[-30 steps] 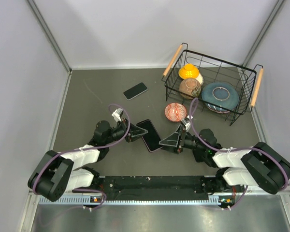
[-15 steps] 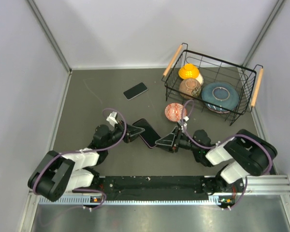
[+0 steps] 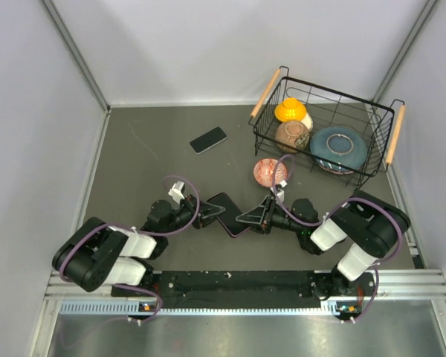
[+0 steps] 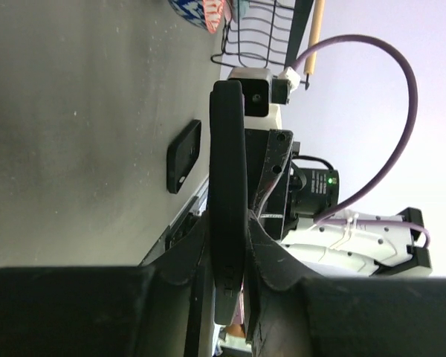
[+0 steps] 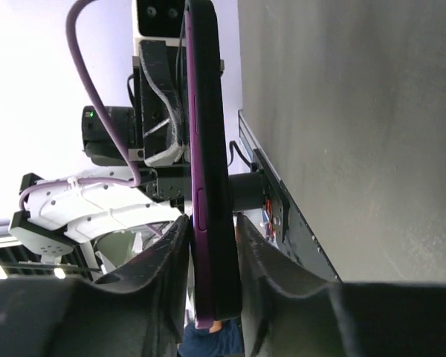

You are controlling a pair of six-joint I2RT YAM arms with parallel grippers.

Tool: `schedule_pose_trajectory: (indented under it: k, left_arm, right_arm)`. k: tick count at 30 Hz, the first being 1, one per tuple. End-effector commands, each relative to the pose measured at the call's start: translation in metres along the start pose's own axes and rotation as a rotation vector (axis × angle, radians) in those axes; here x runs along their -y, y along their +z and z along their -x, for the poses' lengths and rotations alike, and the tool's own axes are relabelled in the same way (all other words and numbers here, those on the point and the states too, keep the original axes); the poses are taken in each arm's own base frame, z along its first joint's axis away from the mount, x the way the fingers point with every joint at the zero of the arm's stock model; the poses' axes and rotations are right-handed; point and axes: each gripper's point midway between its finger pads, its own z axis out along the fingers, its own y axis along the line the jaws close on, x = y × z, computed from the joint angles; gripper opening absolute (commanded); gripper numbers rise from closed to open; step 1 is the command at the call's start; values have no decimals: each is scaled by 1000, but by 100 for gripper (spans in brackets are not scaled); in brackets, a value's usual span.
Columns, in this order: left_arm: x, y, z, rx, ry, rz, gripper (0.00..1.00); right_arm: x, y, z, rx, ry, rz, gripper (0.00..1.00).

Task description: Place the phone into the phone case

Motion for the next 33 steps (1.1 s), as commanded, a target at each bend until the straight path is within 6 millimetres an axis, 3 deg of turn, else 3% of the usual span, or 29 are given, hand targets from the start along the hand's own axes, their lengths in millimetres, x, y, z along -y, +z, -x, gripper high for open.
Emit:
schedule_pose_trajectory:
  k: [1,4,9,11,12,13,14,15,20,27,33]
  left_arm:
    - [35,-4,-10,-40,61,-149,20]
    - [36,-6,-13,-48,70,-153,37]
    - [25,-8,-16,-63,130,-97,51]
    - [21,-9,-18,-73,192,-74,61]
    - [19,-9,-19,-81,224,-59,72]
    - [25,-12,-17,-70,265,-64,74]
    - [3,-12,-15,-76,290,50,75]
    - [0,-13,-8,-41,328,89,76]
    - [15,-25,10,20,545,202,83]
    - [-13,-29,-2,-134,530,298,82]
    - [-7,-29,-16,-260,563,250,81]
  right_arm:
    - [-59,3,6,42,-154,257,19]
    - [-56,3,8,39,-160,248,11]
    - [-46,-7,10,-5,-155,224,4]
    - [-42,-13,7,-56,-168,217,4]
    - [-40,-15,5,-81,-174,213,4]
    - [-39,-16,4,-107,-179,210,3]
    - [-36,-21,-3,-163,-187,207,3]
    - [-34,-22,-6,-188,-190,203,2]
    - [-28,-30,-23,-293,-229,206,2]
    - [-47,-42,-36,-363,-288,265,2]
    - [-57,-49,-44,-403,-309,289,2]
